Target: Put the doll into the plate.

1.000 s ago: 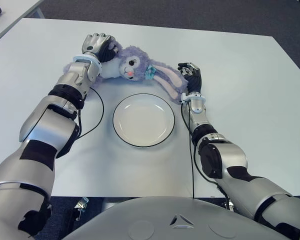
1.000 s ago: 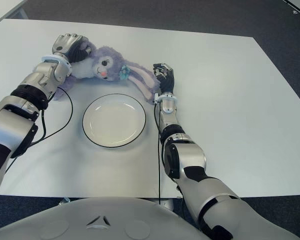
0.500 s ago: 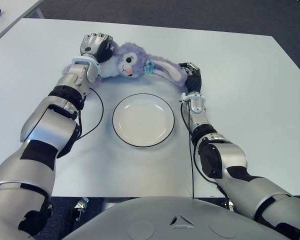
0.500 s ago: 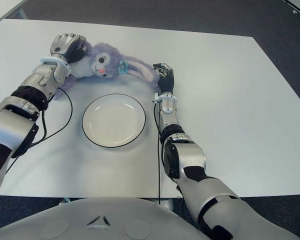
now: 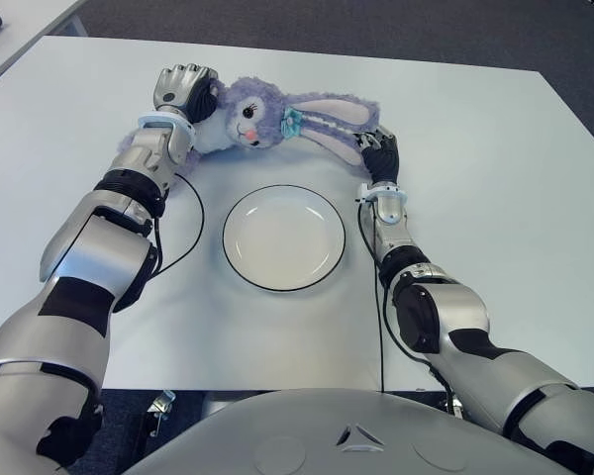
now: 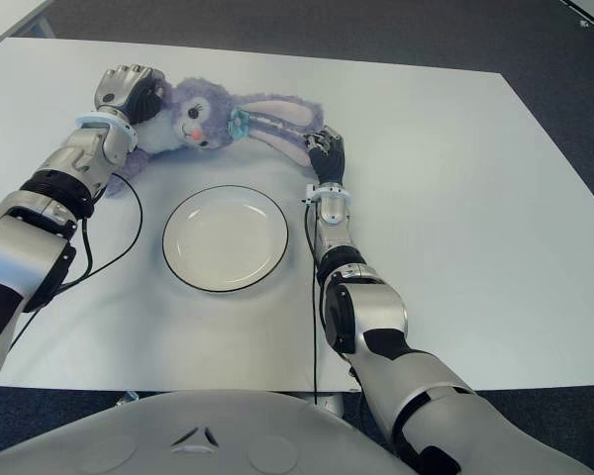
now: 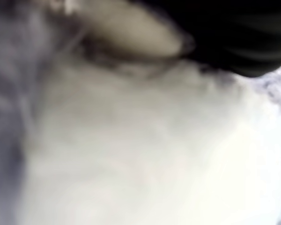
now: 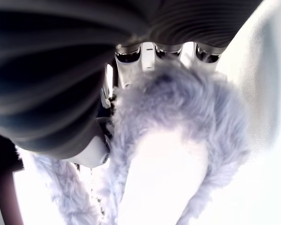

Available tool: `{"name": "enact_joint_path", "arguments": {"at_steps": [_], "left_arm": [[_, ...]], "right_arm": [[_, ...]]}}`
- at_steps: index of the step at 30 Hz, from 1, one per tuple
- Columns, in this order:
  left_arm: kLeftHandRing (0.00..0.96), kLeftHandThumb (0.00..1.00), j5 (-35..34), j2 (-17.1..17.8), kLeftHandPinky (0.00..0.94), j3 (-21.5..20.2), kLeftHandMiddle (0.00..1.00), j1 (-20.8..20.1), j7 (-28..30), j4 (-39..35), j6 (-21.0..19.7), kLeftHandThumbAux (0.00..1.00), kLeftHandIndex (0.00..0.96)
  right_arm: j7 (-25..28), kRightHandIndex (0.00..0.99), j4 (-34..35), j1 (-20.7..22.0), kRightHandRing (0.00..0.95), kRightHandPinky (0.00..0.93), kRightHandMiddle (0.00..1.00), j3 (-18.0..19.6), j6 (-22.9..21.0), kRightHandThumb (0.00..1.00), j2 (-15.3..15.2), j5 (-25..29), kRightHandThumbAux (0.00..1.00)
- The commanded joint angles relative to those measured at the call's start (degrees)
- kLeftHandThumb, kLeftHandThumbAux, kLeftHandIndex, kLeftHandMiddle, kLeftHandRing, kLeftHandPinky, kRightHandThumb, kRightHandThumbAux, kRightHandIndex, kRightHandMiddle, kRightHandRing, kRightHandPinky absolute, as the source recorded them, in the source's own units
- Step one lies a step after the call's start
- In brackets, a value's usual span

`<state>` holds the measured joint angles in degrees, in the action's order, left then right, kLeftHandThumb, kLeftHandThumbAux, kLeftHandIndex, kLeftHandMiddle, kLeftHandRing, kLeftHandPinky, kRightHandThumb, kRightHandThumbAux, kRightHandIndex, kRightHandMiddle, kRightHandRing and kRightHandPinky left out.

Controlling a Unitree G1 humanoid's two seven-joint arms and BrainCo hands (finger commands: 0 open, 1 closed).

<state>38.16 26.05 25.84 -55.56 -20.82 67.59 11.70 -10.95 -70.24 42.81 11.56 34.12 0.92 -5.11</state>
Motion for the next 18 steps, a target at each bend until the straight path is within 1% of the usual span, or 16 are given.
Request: {"name": "enact_joint_path", "arguments": {"at_steps": [1, 2, 3, 5, 6, 7, 9, 10, 11, 12, 15, 17, 18], "left_arm": [[0.475, 0.956, -0.72, -1.55, 0.526, -0.42, 0.478, 2.26, 0.93, 0.00, -1.79, 0.644, 0.458], [0.475, 0.956, -0.71, -1.49, 0.524, -0.49, 0.478, 2.26, 0.87, -0.25, -1.85, 0.644, 0.457], [0.477, 0.955, -0.70, -1.45, 0.498, -0.53, 0.480, 2.26, 0.84, -0.42, -1.90, 0.645, 0.449], [0.478, 0.955, -0.61, -1.28, 0.490, -0.58, 0.481, 2.28, 0.70, -0.94, -1.90, 0.645, 0.446], [0.485, 0.952, -0.55, -1.18, 0.526, -0.60, 0.474, 2.29, 0.62, -1.25, -1.88, 0.648, 0.430], [0.487, 0.951, -0.41, -0.98, 0.535, -0.55, 0.473, 2.29, 0.54, -1.78, -1.82, 0.648, 0.426], [0.488, 0.951, -0.25, -0.70, 0.447, -0.50, 0.474, 2.33, 0.55, -2.57, -1.78, 0.649, 0.420], [0.489, 0.950, -0.21, -0.59, 0.428, -0.49, 0.475, 2.37, 0.60, -2.88, -1.80, 0.649, 0.418], [0.489, 0.950, -0.18, -0.17, 0.425, -0.57, 0.475, 2.63, 1.17, -4.70, -2.01, 0.649, 0.417], [0.489, 0.950, -0.17, 0.13, 0.388, -0.64, 0.478, 2.84, 1.61, -6.06, -2.18, 0.650, 0.414], [0.489, 0.950, -0.17, 1.03, 0.362, -0.93, 0.481, 4.05, 3.21, -11.17, -3.17, 0.649, 0.413], [0.488, 0.951, -0.12, 1.37, 0.360, -1.02, 0.484, 4.76, 3.90, -13.43, -3.70, 0.649, 0.413], [0.487, 0.951, -0.10, 1.48, 0.343, -1.05, 0.487, 5.04, 4.12, -14.19, -3.92, 0.649, 0.413]], "right_arm": [[-0.68, 0.413, -7.12, -12.63, 0.325, 0.271, 0.342, 0.05, -4.00, 0.713, 2.18, -0.15, 0.731], [-0.67, 0.413, -7.13, -12.62, 0.325, 0.271, 0.343, 0.07, -4.05, 0.713, 2.19, -0.12, 0.731], [-0.66, 0.413, -7.13, -12.61, 0.326, 0.276, 0.343, 0.09, -4.07, 0.714, 2.19, -0.10, 0.731], [-0.60, 0.413, -7.14, -12.58, 0.327, 0.278, 0.343, 0.13, -4.18, 0.714, 2.21, -0.04, 0.731], [-0.57, 0.413, -7.15, -12.57, 0.330, 0.282, 0.343, 0.15, -4.23, 0.714, 2.22, -0.01, 0.731], [-0.56, 0.413, -7.15, -12.56, 0.331, 0.283, 0.344, 0.17, -4.25, 0.715, 2.23, 0.00, 0.731], [-0.61, 0.414, -7.15, -12.55, 0.336, 0.275, 0.345, 0.16, -4.24, 0.716, 2.25, -0.01, 0.731], [-0.64, 0.414, -7.15, -12.55, 0.336, 0.267, 0.345, 0.16, -4.23, 0.716, 2.27, -0.02, 0.731], [-0.73, 0.414, -7.15, -12.55, 0.336, 0.266, 0.345, 0.12, -4.21, 0.716, 2.28, -0.05, 0.731], [-0.80, 0.414, -7.15, -12.55, 0.332, 0.263, 0.346, 0.10, -4.19, 0.715, 2.29, -0.08, 0.731], [-0.81, 0.414, -7.15, -12.54, 0.323, 0.250, 0.345, 0.09, -4.20, 0.714, 2.31, -0.08, 0.731], [-0.75, 0.413, -7.15, -12.52, 0.317, 0.251, 0.344, 0.10, -4.29, 0.713, 2.32, -0.05, 0.731], [-0.74, 0.413, -7.16, -12.52, 0.317, 0.255, 0.344, 0.10, -4.33, 0.713, 2.32, -0.04, 0.731]]}}
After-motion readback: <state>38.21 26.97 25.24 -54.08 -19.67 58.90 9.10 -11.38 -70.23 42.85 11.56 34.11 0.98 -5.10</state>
